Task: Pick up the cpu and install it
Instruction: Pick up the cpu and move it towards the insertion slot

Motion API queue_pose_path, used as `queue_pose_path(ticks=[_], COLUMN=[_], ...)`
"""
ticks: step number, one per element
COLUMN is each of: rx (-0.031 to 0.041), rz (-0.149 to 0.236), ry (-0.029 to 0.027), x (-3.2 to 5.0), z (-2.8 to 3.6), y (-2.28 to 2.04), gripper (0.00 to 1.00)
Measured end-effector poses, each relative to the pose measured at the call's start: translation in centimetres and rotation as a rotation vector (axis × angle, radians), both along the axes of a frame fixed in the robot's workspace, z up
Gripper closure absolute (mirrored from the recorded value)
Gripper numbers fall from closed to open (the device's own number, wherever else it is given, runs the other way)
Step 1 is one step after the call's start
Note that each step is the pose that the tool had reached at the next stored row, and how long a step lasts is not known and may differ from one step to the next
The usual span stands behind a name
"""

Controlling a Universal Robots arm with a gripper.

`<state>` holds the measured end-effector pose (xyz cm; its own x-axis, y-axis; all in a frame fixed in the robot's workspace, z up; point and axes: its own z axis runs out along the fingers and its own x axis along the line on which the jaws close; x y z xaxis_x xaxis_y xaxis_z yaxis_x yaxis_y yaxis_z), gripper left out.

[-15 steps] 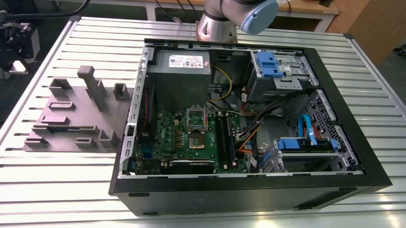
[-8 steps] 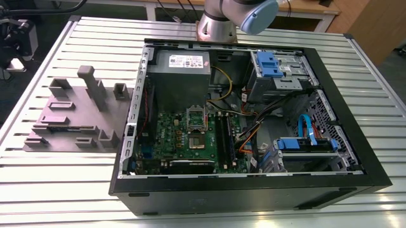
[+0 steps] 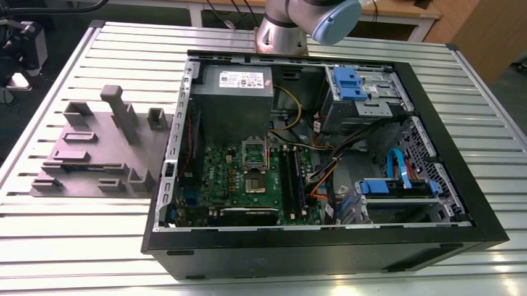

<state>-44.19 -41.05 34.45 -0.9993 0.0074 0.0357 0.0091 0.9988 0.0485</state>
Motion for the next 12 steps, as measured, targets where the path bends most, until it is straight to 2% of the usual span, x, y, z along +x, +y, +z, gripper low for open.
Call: queue_pose_path(ticks=[12], rx=[0.0000], rz=[0.000], ry=[-0.0001], x=[0.00], z=[0.18], y=[0.00], gripper=[0.53])
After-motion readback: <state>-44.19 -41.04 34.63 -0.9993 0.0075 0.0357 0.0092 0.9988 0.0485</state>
